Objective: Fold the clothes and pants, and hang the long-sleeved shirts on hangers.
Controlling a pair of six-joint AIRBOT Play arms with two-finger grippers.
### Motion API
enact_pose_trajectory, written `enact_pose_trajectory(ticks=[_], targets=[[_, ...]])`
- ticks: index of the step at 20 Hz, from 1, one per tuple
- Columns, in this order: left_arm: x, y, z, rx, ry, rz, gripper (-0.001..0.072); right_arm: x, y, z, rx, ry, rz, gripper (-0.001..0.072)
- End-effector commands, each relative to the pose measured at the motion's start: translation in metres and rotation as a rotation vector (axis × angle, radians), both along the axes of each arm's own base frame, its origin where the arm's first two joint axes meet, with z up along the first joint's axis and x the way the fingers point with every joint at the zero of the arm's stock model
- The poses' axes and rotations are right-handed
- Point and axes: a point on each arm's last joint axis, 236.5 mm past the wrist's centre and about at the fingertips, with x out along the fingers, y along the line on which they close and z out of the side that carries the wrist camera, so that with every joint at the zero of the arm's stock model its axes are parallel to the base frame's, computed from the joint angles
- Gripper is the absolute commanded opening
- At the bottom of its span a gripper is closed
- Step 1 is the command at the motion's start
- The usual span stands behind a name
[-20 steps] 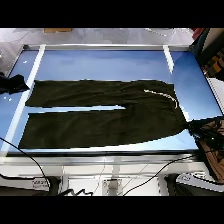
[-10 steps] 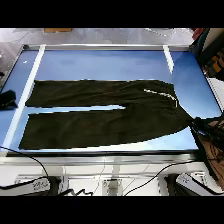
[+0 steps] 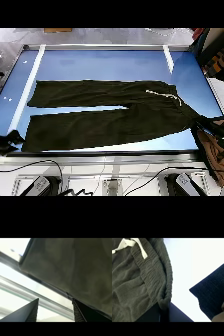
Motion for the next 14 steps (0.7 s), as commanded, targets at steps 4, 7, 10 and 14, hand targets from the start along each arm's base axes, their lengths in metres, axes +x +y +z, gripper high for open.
enact_pose_trajectory(ticks=[4, 7, 10, 14], targets=[[-0.021, -0.02, -0.065, -0.015, -0.034, 0.107, 0.0492, 0.0, -0.002, 0.002, -0.011, -0.002, -0.007, 0.0027], [-0.014, -0.007, -0.066, 0.039, -0.066, 0.121, 0.0492, 0.0, -0.002, 0.002, -0.011, -0.002, -0.006, 0.0027], [-0.009, 0.002, -0.068, 0.075, -0.089, 0.132, 0.0485, 0.0, -0.002, 0.002, -0.01, -0.003, -0.007, 0.0027], [0.002, 0.013, -0.071, 0.11, -0.131, 0.161, 0.0484, 0.0, 0.001, 0.002, -0.002, -0.001, 0.004, 0.0027]])
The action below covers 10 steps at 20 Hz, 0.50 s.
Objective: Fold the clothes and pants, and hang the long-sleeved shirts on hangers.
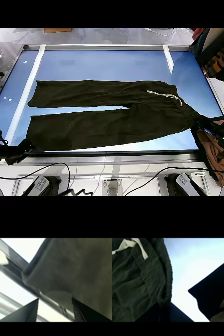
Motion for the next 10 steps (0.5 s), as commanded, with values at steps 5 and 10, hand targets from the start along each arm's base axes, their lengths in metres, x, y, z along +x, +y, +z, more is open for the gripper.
enact_pose_trajectory(ticks=[5, 10], targets=[[0.038, 0.019, 0.006, 0.065, -0.164, 0.044, 0.0479, -0.001, 0.011, 0.0, 0.029, 0.003, 0.035, 0.0027], [0.038, 0.02, 0.006, 0.075, -0.166, 0.028, 0.0171, -0.003, 0.023, 0.001, 0.059, 0.012, 0.082, 0.0027]])
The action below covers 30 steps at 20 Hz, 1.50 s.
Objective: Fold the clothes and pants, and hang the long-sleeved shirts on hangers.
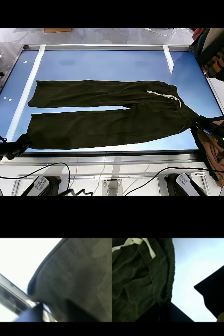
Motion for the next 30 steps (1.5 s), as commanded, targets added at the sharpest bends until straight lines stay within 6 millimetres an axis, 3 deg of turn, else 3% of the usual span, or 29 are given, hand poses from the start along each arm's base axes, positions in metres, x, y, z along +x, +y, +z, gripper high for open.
enact_pose_trajectory(ticks=[1, 5, 7, 10, 12, 14, 18, 20, 22, 26, 30], targets=[[0.004, 0.002, 0.001, 0.012, -0.018, -0.005, 0.0042, -0.003, 0.013, 0.002, 0.023, 0.012, 0.058, 0.0026], [0.003, 0.0, 0.004, 0.008, -0.019, -0.009, 0.0019, -0.009, 0.023, 0.02, 0.049, 0.06, 0.14, 0.0026], [0.008, 0.005, 0.016, 0.033, -0.041, -0.014, 0.0019, -0.013, 0.024, 0.036, 0.053, 0.102, 0.173, 0.0026], [0.029, 0.031, 0.062, 0.146, -0.129, -0.022, 0.0018, -0.02, 0.002, 0.075, -0.04, 0.145, 0.118, 0.0025], [0.044, 0.047, 0.102, 0.23, -0.199, -0.023, 0.0019, -0.025, -0.01, 0.113, -0.115, 0.133, 0.047, 0.0026], [0.057, 0.053, 0.136, 0.273, -0.28, -0.011, 0.0018, -0.03, 0.0, 0.145, -0.145, 0.104, 0.055, 0.0026], [0.076, 0.069, 0.188, 0.369, -0.423, 0.039, 0.0018, -0.042, 0.006, 0.185, -0.22, 0.07, 0.027, 0.0026], [0.092, 0.074, 0.205, 0.414, -0.497, 0.058, 0.0016, -0.04, 0.001, 0.187, -0.219, 0.06, -0.004, 0.0026], [0.118, 0.063, 0.211, 0.444, -0.542, 0.013, 0.0015, -0.033, -0.01, 0.182, -0.208, 0.057, -0.033, 0.0026], [0.193, 0.017, 0.204, 0.412, -0.619, -0.1, 0.0014, -0.013, -0.041, 0.163, -0.161, 0.055, -0.116, 0.0026], [0.279, -0.032, 0.198, 0.345, -0.663, -0.211, 0.0014, 0.006, -0.067, 0.123, -0.05, 0.099, -0.192, 0.0026]])
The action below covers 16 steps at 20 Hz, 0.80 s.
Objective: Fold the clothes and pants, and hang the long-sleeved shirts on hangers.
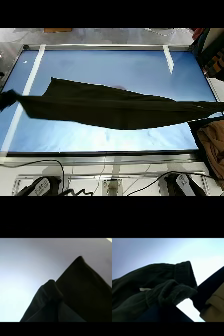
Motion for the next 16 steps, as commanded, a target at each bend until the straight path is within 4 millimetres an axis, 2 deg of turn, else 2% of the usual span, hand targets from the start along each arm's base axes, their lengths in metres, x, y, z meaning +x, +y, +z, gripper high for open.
enact_pose_trajectory(ticks=[1, 4, 7, 9, 11, 14, 16], targets=[[0.075, -0.043, -0.005, -0.013, -0.032, -0.1, 0.0014, 0.021, -0.024, -0.031, 0.098, -0.001, -0.088, 0.0026], [0.12, -0.06, -0.027, -0.066, -0.015, -0.126, 0.0014, 0.058, -0.04, -0.055, 0.12, -0.042, -0.136, 0.0027], [0.143, -0.064, -0.051, -0.154, 0.001, -0.091, 0.0014, 0.106, -0.049, -0.074, 0.124, -0.114, -0.224, 0.0026], [0.155, -0.063, -0.051, -0.155, -0.018, -0.084, 0.0014, 0.137, -0.052, -0.075, 0.109, -0.198, -0.285, 0.0026], [0.167, -0.058, -0.043, -0.134, -0.068, -0.065, 0.0014, 0.163, -0.054, -0.068, 0.051, -0.286, -0.32, 0.0026], [0.177, -0.053, -0.042, -0.108, -0.118, -0.037, 0.0016, 0.193, -0.049, -0.064, -0.029, -0.378, -0.339, 0.0027], [0.181, -0.053, -0.049, -0.1, -0.127, -0.027, 0.0018, 0.208, -0.038, -0.073, -0.055, -0.399, -0.331, 0.0027]])
